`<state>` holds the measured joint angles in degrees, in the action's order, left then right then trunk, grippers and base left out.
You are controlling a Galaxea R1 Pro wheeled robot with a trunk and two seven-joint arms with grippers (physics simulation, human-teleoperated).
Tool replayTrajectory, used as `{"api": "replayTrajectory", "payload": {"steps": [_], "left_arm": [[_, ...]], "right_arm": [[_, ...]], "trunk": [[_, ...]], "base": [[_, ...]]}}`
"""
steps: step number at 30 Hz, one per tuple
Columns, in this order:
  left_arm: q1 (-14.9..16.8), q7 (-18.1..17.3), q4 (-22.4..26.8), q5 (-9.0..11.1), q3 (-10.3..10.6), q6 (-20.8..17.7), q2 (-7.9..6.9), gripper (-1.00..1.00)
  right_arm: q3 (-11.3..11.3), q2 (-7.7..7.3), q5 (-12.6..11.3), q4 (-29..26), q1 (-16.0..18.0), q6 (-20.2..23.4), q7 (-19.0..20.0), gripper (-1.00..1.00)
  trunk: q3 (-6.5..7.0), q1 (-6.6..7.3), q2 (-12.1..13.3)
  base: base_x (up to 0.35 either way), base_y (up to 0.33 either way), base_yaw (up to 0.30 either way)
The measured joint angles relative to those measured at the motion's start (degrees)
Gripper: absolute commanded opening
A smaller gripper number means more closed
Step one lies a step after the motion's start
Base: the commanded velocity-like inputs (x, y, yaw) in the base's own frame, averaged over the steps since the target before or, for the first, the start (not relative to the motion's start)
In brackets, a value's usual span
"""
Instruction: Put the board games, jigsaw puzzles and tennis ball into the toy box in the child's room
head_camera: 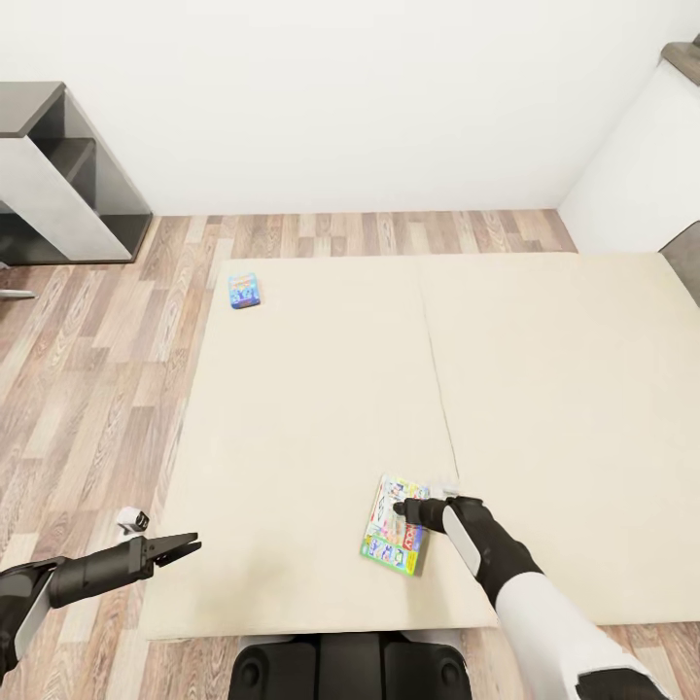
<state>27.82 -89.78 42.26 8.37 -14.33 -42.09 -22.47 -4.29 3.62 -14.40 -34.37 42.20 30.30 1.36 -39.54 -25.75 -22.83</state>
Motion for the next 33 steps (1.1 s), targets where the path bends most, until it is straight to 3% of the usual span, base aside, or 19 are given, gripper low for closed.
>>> {"api": "replayTrajectory", "payload": {"steps": [15,24,33], "left_arm": [[-0.02,0.0,0.0,0.0,0.0,0.0,-0.08,1.0],[-0.02,0.0,0.0,0.05,0.0,-0.02,-0.1,1.0],[-0.03,0.0,0.0,0.07,0.0,0.0,-0.1,1.0]], "right_arm": [[0.11,0.02,0.01,0.38,3.06,0.02,-0.33,1.0],[0.22,1.89,0.82,1.61,3.8,-0.8,-2.36,1.0],[0.63,1.64,0.4,2.16,3.78,-1.68,-2.63,1.0]], "trunk": [[0.0,0.0,0.0],[0.0,0.0,0.0],[0.0,0.0,0.0]], "base": [[0.0,0.0,0.0],[0.0,0.0,0.0],[0.0,0.0,0.0]]}}
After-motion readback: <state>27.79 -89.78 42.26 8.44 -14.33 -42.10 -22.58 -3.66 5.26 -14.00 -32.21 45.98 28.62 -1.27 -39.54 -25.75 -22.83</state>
